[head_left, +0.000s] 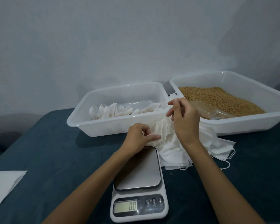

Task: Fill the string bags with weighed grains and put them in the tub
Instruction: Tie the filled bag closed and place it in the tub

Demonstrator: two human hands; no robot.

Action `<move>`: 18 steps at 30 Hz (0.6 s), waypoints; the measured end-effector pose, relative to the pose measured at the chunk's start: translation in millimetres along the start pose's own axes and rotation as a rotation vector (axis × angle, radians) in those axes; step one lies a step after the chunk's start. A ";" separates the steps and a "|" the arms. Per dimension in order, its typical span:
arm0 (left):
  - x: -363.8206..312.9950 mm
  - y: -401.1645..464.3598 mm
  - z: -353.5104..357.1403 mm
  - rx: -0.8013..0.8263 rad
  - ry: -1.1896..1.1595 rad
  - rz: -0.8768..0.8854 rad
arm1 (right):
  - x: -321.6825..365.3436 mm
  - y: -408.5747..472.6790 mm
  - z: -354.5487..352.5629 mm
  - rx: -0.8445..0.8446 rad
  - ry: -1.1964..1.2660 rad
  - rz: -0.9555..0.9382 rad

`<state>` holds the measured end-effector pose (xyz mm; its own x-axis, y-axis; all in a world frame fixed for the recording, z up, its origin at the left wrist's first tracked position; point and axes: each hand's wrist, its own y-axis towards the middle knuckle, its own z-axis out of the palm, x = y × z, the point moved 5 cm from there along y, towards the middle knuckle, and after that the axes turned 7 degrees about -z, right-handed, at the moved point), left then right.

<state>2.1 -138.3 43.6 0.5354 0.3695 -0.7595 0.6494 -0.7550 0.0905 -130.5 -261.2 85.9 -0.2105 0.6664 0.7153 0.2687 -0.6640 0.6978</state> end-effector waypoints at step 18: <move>13.8 -40.4 -47.5 -0.030 -1.014 -0.105 | 13.2 -37.0 50.3 0.524 0.422 0.398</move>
<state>8.9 -77.1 60.1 -0.2259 -0.2101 -0.9512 0.6873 -0.7264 -0.0027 -95.9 -210.8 67.6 -0.3162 0.1568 0.9357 0.7858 -0.5094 0.3509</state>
